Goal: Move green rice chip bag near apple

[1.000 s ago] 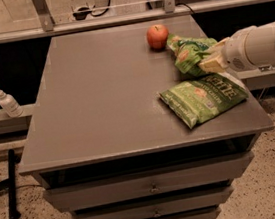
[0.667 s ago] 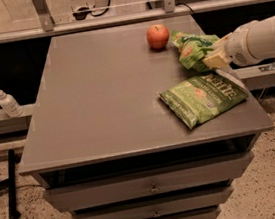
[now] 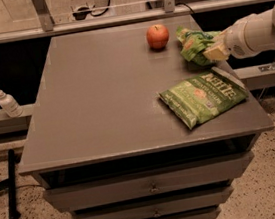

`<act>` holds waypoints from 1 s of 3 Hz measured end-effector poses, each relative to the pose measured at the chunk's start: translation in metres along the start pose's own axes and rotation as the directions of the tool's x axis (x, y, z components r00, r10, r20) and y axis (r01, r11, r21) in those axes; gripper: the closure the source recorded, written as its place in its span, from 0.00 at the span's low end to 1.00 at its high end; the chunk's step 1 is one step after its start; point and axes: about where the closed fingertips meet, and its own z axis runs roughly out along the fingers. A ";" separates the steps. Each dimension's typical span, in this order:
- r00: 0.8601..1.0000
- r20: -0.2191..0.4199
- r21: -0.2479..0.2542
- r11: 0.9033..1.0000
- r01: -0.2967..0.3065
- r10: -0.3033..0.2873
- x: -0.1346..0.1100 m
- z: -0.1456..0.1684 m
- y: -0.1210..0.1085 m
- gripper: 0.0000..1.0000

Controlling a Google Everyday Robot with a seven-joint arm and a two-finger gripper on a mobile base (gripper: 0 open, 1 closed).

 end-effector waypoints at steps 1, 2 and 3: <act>0.999 0.035 -0.002 1.000 0.018 -0.018 -0.019 0.021 -0.007 1.00; 0.996 0.072 -0.006 0.999 0.046 -0.046 -0.041 0.041 -0.012 1.00; 0.992 0.103 -0.025 0.997 0.077 -0.074 -0.062 0.057 -0.016 0.82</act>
Offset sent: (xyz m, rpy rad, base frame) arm 0.0811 0.0514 0.0206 0.0151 -0.1043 0.1032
